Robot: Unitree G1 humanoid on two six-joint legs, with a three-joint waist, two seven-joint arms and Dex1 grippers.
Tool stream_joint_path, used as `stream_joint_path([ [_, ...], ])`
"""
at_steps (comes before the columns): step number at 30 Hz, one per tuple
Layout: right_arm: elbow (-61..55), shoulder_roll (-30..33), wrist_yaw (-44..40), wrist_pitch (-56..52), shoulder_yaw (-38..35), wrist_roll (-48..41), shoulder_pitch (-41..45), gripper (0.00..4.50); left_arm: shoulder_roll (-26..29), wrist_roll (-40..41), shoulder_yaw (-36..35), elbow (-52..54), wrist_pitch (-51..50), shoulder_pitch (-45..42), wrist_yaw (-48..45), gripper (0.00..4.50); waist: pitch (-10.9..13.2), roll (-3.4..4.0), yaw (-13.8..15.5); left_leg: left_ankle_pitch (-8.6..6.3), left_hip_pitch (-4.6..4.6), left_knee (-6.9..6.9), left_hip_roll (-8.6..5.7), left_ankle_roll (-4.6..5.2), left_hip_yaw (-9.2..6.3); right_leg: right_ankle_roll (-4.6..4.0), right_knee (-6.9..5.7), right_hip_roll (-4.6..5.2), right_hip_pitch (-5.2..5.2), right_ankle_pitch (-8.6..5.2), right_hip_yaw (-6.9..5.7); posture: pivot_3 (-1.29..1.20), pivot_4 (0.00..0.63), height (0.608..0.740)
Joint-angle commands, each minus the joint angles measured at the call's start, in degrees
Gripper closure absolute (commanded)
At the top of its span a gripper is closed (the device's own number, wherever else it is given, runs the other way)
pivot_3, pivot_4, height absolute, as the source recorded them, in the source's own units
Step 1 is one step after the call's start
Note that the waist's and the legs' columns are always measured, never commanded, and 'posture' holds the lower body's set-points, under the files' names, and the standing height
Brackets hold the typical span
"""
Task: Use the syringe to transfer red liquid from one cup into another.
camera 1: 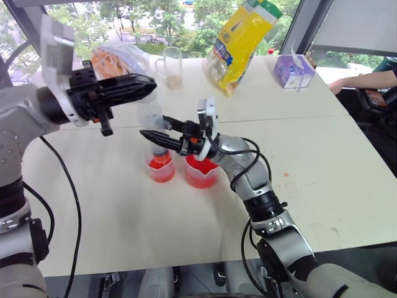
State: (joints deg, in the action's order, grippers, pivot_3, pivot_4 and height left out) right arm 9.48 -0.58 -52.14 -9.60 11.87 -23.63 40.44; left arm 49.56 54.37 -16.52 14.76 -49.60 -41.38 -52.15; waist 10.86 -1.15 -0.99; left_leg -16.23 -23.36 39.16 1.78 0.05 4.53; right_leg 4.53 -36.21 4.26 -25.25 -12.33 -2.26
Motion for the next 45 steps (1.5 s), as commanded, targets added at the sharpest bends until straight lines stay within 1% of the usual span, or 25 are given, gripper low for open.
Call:
stream_joint_path([
  [1, -0.96, -0.83, -0.60, 1.08, -0.35, -0.45, 1.06, 3.13, 0.90, -0.69, -0.35, 1.93, 1.45, -0.41, 0.18, 4.38, 0.00, 0.00, -0.01, 0.00, 0.00, 0.00, 0.00, 0.00, 0.00, 0.00, 0.00, 0.00, 0.00, 0.00, 0.00, 0.00, 0.150, 0.740],
  [5, -1.20, -0.91, -0.30, 0.90, -0.96, -0.63, 2.56, 3.13, 1.06, -1.99, 0.61, 2.59, 1.99, 1.51, -0.61, 4.38, 0.00, 0.00, -0.03, 0.00, 0.00, 0.00, 0.00, 0.00, 0.00, 0.00, 0.00, 0.00, 0.00, 0.00, 0.00, 0.00, 0.150, 0.740],
  [10, -0.82, -1.13, 0.84, 1.48, -2.73, -0.77, 6.15, 3.13, 2.40, -6.24, 3.04, 3.68, 5.60, 5.28, -3.18, 4.38, 0.00, 0.01, -0.11, 0.00, 0.00, -0.01, 0.00, 0.00, 0.00, -0.01, 0.00, 0.00, -0.01, 0.00, 0.00, 0.00, 0.150, 0.740],
  [18, -0.09, -0.84, 1.68, 1.76, -4.82, -1.03, 9.50, 3.13, 2.82, -6.25, 3.75, 4.20, 7.14, 7.10, -3.31, 4.38, 0.01, 0.01, 0.04, 0.00, -0.01, -0.01, 0.00, 0.00, 0.01, -0.01, 0.02, 0.01, -0.02, 0.00, 0.00, 0.00, 0.150, 0.740],
  [26, -1.90, -0.10, 2.62, -0.78, -6.35, -2.58, 11.56, 3.13, 2.69, -6.23, 4.24, 4.64, 7.47, 8.87, -3.09, 4.38, 0.01, 0.01, -0.05, 0.00, -0.02, -0.01, 0.01, 0.00, 0.01, -0.01, 0.01, 0.01, -0.03, 0.00, 0.00, 0.00, 0.150, 0.740],
  [31, -2.29, 0.33, 2.76, -1.79, -6.80, -2.89, 11.75, 3.13, 2.76, -6.86, 4.69, 4.34, 7.88, 9.22, -3.11, 4.38, 0.01, 0.01, -0.03, 0.00, -0.02, -0.02, 0.01, 0.00, 0.01, -0.01, 0.02, 0.01, -0.03, 0.00, 0.00, 0.00, 0.150, 0.740],
  [36, -2.92, 0.56, 2.08, -2.91, -5.52, -2.44, 10.10, 3.13, 2.50, -6.69, 4.60, 3.24, 7.34, 7.46, -2.35, 4.38, 0.01, 0.01, -0.02, 0.00, -0.02, -0.02, 0.01, 0.00, 0.01, -0.01, 0.02, 0.01, -0.03, 0.00, 0.00, 0.00, 0.150, 0.740],
  [39, -3.63, 0.88, 1.28, -4.16, -3.84, -1.91, 8.34, 3.13, 2.36, -5.74, 4.01, 2.13, 6.32, 5.58, -1.81, 3.22, 0.01, 0.01, 0.07, 0.00, -0.02, -0.02, 0.00, 0.00, 0.01, -0.01, 0.02, 0.01, -0.03, 0.00, 0.00, 0.00, 0.150, 0.740],
  [40, -3.86, 0.89, 1.16, -4.55, -3.51, -1.90, 7.92, 3.13, 2.40, -5.70, 3.85, 1.93, 6.22, 5.27, -1.83, 2.78, 0.00, 0.01, 0.07, 0.00, -0.02, -0.02, 0.00, 0.01, 0.01, -0.01, 0.02, 0.01, -0.02, 0.00, 0.00, 0.00, 0.150, 0.740],
  [43, -4.42, 0.75, 1.10, -5.47, -3.07, -1.95, 7.12, 3.13, 2.48, -5.78, 3.14, 1.53, 6.17, 4.68, -1.74, 1.21, 0.01, 0.02, -0.02, -0.01, -0.02, -0.02, 0.00, 0.01, 0.01, -0.01, 0.03, 0.01, -0.03, 0.00, 0.00, 0.00, 0.150, 0.740],
  [45, -4.70, 0.74, 1.10, -5.86, -2.71, -1.96, 6.62, 3.13, 2.52, -5.45, 2.16, 0.90, 5.95, 3.98, -1.41, 0.40, 0.01, 0.02, -0.15, -0.01, -0.02, -0.03, 0.01, 0.01, 0.01, -0.01, 0.02, -0.01, -0.05, 0.00, 0.00, 0.00, 0.150, 0.740],
])
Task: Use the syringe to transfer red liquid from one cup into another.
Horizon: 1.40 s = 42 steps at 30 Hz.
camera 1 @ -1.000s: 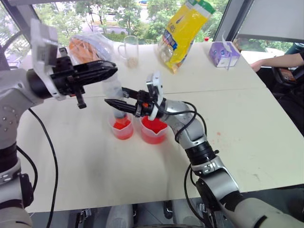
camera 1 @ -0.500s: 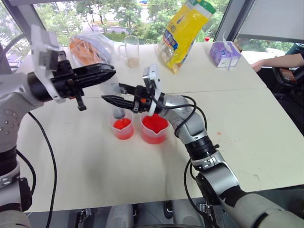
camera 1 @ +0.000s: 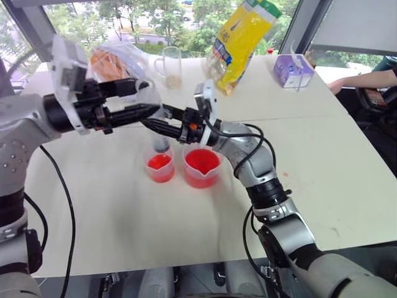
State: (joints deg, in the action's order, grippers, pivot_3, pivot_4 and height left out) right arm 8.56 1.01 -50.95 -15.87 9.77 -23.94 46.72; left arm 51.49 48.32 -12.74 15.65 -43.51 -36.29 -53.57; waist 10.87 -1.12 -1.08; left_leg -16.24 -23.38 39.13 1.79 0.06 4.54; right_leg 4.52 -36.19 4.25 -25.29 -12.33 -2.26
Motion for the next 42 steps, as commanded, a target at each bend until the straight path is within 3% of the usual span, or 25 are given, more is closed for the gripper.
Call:
stream_joint_path([
  [1, -4.01, -0.85, -0.07, 0.23, -0.43, -1.63, 0.04, 3.13, 0.72, 0.77, -2.11, -0.23, -0.23, -1.34, 0.11, 0.07, 0.00, 0.00, -0.09, 0.00, 0.00, 0.00, 0.00, 0.00, 0.00, 0.00, 0.00, -0.01, 0.00, 0.00, 0.00, 0.00, 0.150, 0.740],
  [11, -5.58, -0.54, 2.05, -3.17, -1.78, -3.12, 0.02, 3.13, 2.83, 2.53, -6.28, 1.17, -1.09, 1.95, -0.23, 0.07, 0.00, 0.00, -0.03, 0.00, 0.00, -0.01, 0.02, 0.00, 0.00, 0.00, 0.01, 0.01, -0.01, 0.00, 0.00, 0.00, 0.150, 0.740],
  [17, -8.53, 3.54, 12.73, -21.31, -13.99, -15.72, 7.15, 3.13, -0.37, 3.71, -4.43, 2.30, -0.69, 1.44, 0.88, 0.07, 0.01, 0.01, 0.47, 0.00, -0.03, 0.01, -0.05, 0.00, 0.00, -0.02, 0.01, 0.16, 0.01, 0.01, -0.01, 0.00, 0.150, 0.740],
  [20, -7.39, 10.44, 19.54, -32.14, -19.88, -18.97, 13.50, 3.13, -1.83, 3.52, -3.47, 2.68, -0.17, 2.09, 0.55, 0.07, 0.01, 0.02, 0.31, 0.00, -0.04, 0.01, -0.07, 0.01, 0.01, -0.03, 0.04, 0.19, 0.00, 0.01, -0.03, 0.00, 0.150, 0.740],
  [26, 2.08, 26.41, 32.75, -57.29, -22.10, -13.17, 21.32, 3.13, -4.57, 2.34, -0.52, 2.48, 1.16, 2.18, -0.52, 0.07, 0.00, 0.00, 0.26, -0.04, -0.05, -0.08, -0.07, 0.07, 0.02, -0.07, 0.09, 0.19, -0.02, -0.01, -0.05, 0.00, 0.150, 0.740],
  [29, 3.74, 31.12, 33.63, -65.40, -20.21, -11.23, 20.36, 3.13, -5.52, 1.63, 0.55, 2.37, 1.84, 1.93, -0.80, 0.07, 0.01, 0.01, 0.25, -0.05, -0.09, -0.08, -0.08, 0.09, 0.05, -0.17, 0.11, 0.19, -0.04, -0.07, -0.04, 0.00, 0.150, 0.740],
  [34, 3.70, 33.30, 34.83, -73.04, -19.07, -8.24, 14.38, 3.13, -6.81, 0.79, 1.73, 2.59, 2.39, 2.16, -1.05, 0.07, 0.01, 0.01, -0.01, -0.10, -0.10, -0.09, -0.08, 0.18, 0.09, -0.02, 0.11, 0.16, -0.09, 0.01, -0.01, 0.00, 0.150, 0.740],
  [42, 3.25, 32.06, 35.97, -71.18, -15.59, -2.79, 3.78, 3.13, -6.55, 1.42, 2.15, 4.99, 1.89, 4.08, -1.60, 0.07, 0.01, 0.01, 0.17, -0.10, -0.13, -0.07, -0.10, 0.19, 0.05, 0.00, 0.15, 0.16, -0.07, 0.01, -0.01, 0.00, 0.150, 0.740],
])
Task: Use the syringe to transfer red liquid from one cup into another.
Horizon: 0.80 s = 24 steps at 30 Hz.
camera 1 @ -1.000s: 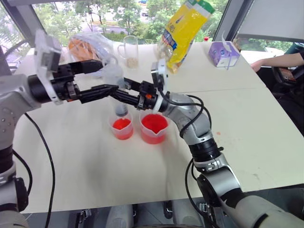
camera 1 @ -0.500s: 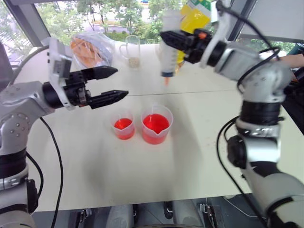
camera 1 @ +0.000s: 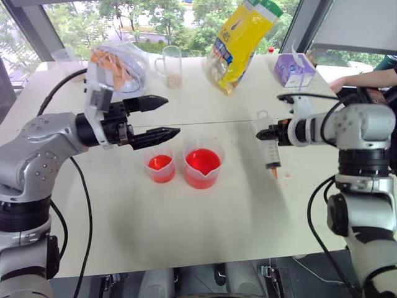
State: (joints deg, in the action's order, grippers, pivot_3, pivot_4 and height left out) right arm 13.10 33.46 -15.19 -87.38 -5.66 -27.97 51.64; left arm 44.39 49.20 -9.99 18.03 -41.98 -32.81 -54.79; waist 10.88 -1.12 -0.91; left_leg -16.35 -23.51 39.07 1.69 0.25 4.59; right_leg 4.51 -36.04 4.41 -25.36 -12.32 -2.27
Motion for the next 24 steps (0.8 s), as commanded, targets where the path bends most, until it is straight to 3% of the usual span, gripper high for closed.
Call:
stream_joint_path([
  [1, -1.21, -0.70, 0.28, 0.56, -0.28, 1.63, -1.47, 3.13, 0.60, 0.83, -0.74, 2.94, 0.14, 0.85, -0.34, 0.07, 0.00, 0.01, 0.01, 0.00, 0.00, 0.00, 0.00, 0.01, 0.02, 0.00, 0.00, 0.00, -0.01, 0.00, 0.01, 0.00, 0.150, 0.740],
  [3, -1.00, -1.03, 0.15, 0.88, -0.43, 2.16, -1.69, 3.13, 0.58, 1.22, -0.98, 3.26, -0.09, 1.04, -0.18, 0.07, -0.03, -0.05, 0.02, 0.00, 0.00, 0.00, 0.00, 0.00, -0.02, 0.00, 0.00, -0.03, 0.00, 0.00, 0.01, 0.00, 0.150, 0.740],
  [9, -1.05, -1.71, -0.96, 0.70, -0.98, 2.81, -2.09, 0.11, 0.54, 1.60, -1.04, 4.07, -0.66, 1.32, 0.48, 0.00, -0.02, -0.04, 0.10, 0.00, 0.01, 0.02, 0.00, 0.00, -0.02, 0.00, 0.01, -0.05, 0.02, 0.00, 0.02, 0.00, 0.150, 0.740],
  [14, -4.60, 0.79, -3.68, 0.89, -0.11, 2.19, -1.37, 0.04, 0.96, 2.20, -1.44, 4.41, -1.45, 1.61, 0.70, 0.00, -0.01, -0.02, 0.07, 0.00, 0.01, 0.02, 0.01, 0.00, -0.03, 0.00, 0.01, -0.06, 0.02, 0.00, 0.02, 0.00, 0.150, 0.740],
  [21, -19.55, 12.45, -15.97, 6.36, 2.04, -2.65, -3.55, 0.04, 3.31, 3.33, -3.14, 4.56, -2.87, 2.41, 0.30, 0.00, 0.01, 0.02, 0.15, -0.04, -0.01, 0.00, 0.01, 0.05, -0.03, 0.02, 0.05, -0.05, 0.00, -0.02, 0.01, 0.00, 0.150, 0.740],
  [24, -27.00, 17.19, -22.74, 10.21, -0.47, -6.27, -6.38, 0.04, 4.54, 3.88, -3.89, 5.13, -3.70, 3.32, 0.59, 0.00, 0.01, 0.01, 0.14, -0.04, 0.00, 0.00, 0.02, 0.06, -0.03, 0.02, 0.08, -0.06, 0.01, -0.03, 0.01, 0.00, 0.150, 0.740],
])
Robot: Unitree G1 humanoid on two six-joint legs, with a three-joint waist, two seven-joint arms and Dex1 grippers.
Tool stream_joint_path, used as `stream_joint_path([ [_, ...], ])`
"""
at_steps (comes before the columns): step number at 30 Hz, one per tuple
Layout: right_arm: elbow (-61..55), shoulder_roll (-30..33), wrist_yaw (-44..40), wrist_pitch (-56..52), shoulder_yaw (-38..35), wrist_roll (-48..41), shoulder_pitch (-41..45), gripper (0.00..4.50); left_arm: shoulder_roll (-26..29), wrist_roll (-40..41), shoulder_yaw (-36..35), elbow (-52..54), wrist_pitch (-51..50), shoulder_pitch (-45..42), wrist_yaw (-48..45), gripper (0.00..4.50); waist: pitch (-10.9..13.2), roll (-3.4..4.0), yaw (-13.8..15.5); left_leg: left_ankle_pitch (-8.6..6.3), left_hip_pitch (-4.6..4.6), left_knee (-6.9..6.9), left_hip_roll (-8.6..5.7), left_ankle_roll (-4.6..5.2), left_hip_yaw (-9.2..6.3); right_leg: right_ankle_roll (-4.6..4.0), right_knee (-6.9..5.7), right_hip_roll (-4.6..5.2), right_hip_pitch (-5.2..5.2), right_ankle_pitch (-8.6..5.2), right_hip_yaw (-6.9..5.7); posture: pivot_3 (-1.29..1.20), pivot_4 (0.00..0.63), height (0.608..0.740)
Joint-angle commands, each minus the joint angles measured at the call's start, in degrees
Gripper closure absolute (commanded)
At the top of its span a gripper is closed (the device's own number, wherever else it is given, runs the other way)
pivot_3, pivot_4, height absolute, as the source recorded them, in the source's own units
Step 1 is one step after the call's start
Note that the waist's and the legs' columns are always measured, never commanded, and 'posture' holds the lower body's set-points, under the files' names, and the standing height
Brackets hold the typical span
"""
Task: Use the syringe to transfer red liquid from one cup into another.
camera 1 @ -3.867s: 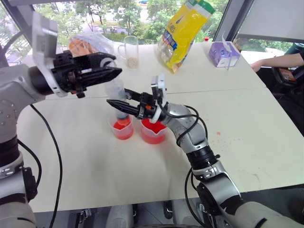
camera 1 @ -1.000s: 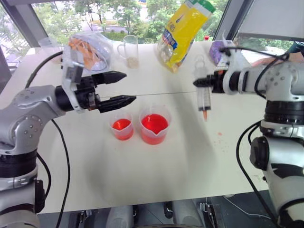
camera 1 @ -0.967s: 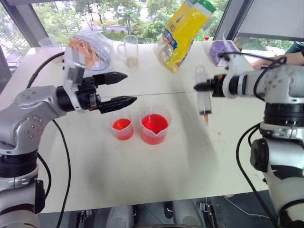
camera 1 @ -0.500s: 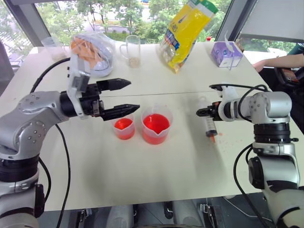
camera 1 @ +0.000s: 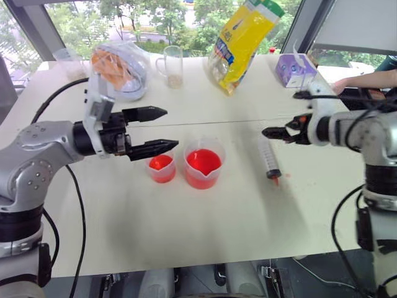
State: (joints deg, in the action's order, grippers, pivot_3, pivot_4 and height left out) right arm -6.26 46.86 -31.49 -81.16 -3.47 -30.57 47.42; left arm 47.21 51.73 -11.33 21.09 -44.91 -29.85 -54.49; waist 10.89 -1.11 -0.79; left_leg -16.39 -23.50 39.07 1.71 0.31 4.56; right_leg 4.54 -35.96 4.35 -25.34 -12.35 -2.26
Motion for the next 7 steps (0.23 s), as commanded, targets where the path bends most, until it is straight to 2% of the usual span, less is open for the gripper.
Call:
stream_joint_path([
  [1, -10.75, 5.16, -9.47, 4.04, -4.44, -6.56, -3.00, 0.04, 2.22, 1.64, -2.95, 2.27, -1.19, 0.76, 0.32, 0.00, 0.01, 0.00, 0.02, 0.00, 0.00, 0.00, 0.00, 0.00, 0.00, 0.00, 0.01, 0.00, 0.00, 0.00, 0.01, 0.00, 0.150, 0.740],
  [7, -20.32, 11.03, -19.05, 8.16, -11.02, -14.46, -10.46, 0.04, 4.61, 3.45, -4.53, 2.97, -3.09, 2.10, 0.09, 0.00, 0.02, -0.01, 0.07, 0.00, 0.00, 0.01, 0.02, 0.00, -0.01, 0.01, 0.05, 0.01, 0.03, -0.02, 0.00, 0.00, 0.150, 0.740],
])
